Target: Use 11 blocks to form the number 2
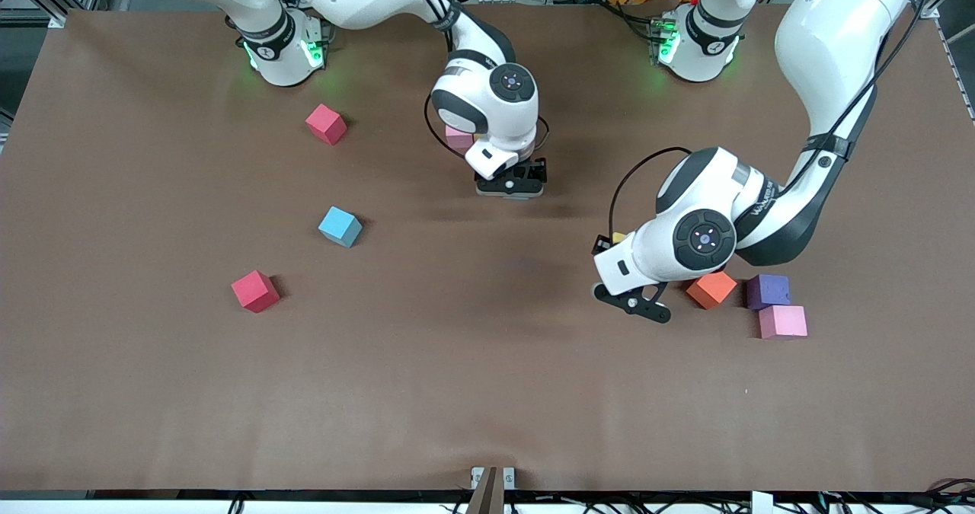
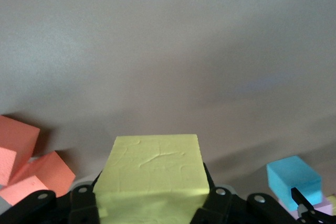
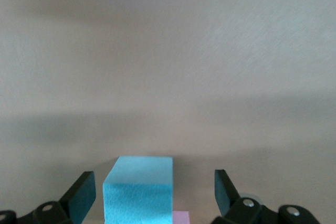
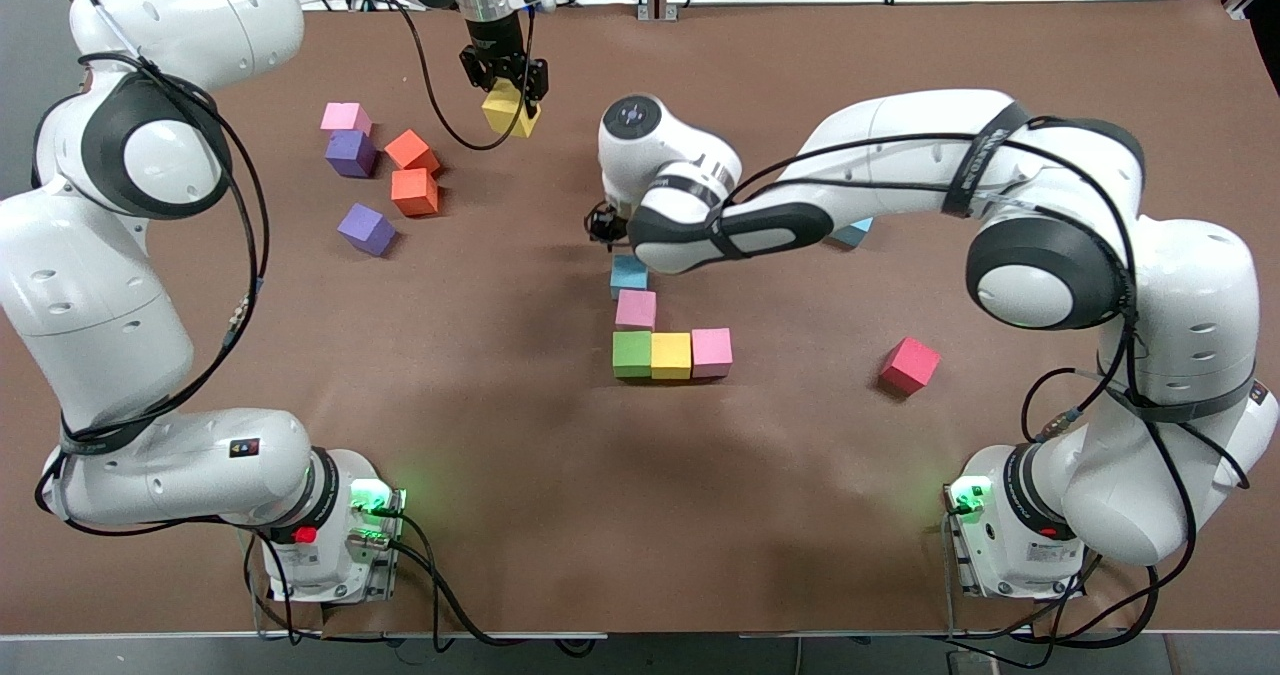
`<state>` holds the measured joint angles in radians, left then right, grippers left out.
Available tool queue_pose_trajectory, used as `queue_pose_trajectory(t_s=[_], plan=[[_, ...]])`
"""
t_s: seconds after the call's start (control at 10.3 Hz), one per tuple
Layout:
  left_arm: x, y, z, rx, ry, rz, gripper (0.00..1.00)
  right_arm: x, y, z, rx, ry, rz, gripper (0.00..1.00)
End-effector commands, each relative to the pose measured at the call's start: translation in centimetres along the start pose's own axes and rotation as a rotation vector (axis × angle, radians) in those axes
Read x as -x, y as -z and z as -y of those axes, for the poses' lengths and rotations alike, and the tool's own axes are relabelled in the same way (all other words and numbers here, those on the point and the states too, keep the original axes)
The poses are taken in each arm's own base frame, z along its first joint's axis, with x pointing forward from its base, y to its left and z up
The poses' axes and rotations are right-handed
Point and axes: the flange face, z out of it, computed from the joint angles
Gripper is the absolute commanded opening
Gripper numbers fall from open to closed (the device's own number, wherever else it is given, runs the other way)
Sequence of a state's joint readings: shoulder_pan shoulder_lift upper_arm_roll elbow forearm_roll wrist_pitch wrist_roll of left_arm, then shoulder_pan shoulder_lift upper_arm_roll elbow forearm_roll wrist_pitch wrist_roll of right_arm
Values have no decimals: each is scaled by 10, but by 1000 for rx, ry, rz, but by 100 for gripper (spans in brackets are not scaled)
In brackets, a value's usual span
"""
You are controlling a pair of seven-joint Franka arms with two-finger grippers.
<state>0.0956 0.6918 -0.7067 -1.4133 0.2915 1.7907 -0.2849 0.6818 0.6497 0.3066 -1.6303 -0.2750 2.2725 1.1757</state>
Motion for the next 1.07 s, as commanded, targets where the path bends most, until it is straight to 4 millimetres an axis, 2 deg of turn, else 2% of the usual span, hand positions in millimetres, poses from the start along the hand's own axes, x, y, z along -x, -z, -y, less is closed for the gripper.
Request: queue_pose_trajectory(t_s=[0.0,0.19,0.29,0.39,0.58,0.78,0.97], plan=[[8,16,-10,17,42,-10,25,-34,35,-30,-5,-93,-13,100],[10,13,-26,9,-19,-8,26,-91,46,-76,-4,-204,-20,100],[14,9,-51,-8,-82,-4,26,-121,47,-105,2,-265,-21,100],[16,6,-65,-31,-112,-7,26,-152,45,-141,14,-335,-17,100],[22,-2,-98,-43,-161,-1,26,-211,41,-223,35,-481,-8,100],[29,-9,-128,-51,-212,1,26,-249,32,-302,66,-600,15,100],[45,-19,-182,-117,-380,-10,27,-286,29,-402,73,-751,21,100]])
